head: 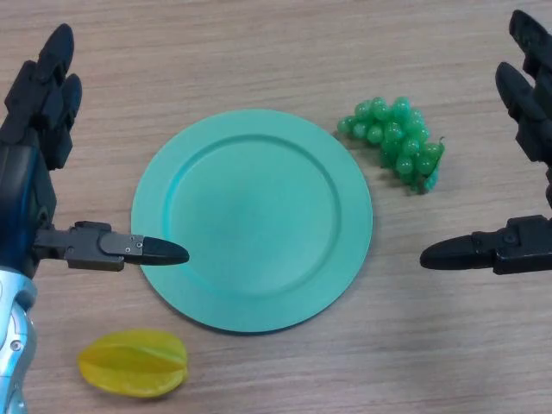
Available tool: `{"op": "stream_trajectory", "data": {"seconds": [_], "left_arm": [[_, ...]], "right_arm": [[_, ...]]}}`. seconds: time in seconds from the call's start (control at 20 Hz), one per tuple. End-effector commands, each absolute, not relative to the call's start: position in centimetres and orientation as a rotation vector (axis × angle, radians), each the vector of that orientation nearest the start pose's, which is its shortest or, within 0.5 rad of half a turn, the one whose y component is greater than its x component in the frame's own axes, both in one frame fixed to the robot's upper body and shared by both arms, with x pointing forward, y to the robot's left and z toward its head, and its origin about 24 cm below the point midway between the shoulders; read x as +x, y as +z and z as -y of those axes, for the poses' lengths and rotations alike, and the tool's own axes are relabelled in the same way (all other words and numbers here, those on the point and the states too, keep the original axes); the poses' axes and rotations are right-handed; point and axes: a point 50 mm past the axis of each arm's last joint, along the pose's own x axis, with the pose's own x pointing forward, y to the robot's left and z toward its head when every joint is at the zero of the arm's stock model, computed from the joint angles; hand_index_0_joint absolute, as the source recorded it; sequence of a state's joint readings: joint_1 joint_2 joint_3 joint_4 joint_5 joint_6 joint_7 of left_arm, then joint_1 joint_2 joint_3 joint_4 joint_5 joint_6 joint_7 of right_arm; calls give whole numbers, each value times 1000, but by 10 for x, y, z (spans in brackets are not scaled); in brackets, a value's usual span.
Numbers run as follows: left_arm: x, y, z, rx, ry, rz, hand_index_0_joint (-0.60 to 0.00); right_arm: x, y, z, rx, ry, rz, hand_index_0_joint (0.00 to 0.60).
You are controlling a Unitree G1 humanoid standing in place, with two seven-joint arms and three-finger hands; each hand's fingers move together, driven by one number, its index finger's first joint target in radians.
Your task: Pick up the yellow starfruit and place it on the plate
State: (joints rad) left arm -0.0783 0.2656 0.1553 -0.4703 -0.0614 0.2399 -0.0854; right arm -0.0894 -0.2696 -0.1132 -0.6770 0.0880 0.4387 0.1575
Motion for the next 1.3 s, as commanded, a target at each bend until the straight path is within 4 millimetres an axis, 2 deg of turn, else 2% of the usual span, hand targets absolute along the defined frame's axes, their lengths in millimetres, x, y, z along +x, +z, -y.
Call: {"op": "stream_trajectory", "data": {"seconds": [0.05,0.45,0.6,0.9,1.0,1.15,1.3], "left_arm": [[236,194,-207,269,34,521,0],[237,194,-208,294,38,540,0],[234,194,-208,302,18,529,0],[212,180,-210,318,-39,434,0],[205,172,-209,433,-89,409,0],[191,164,-217,576,-77,421,0],[180,158,-223,625,-51,447,0]], "right_arm": [[220,208,176,-221,143,541,0],[222,210,173,-252,153,548,0],[223,205,162,-279,175,539,0],[228,201,155,-251,202,514,0],[232,201,155,-240,194,525,0],[235,199,152,-242,201,526,0],[238,198,149,-214,205,534,0]]}}
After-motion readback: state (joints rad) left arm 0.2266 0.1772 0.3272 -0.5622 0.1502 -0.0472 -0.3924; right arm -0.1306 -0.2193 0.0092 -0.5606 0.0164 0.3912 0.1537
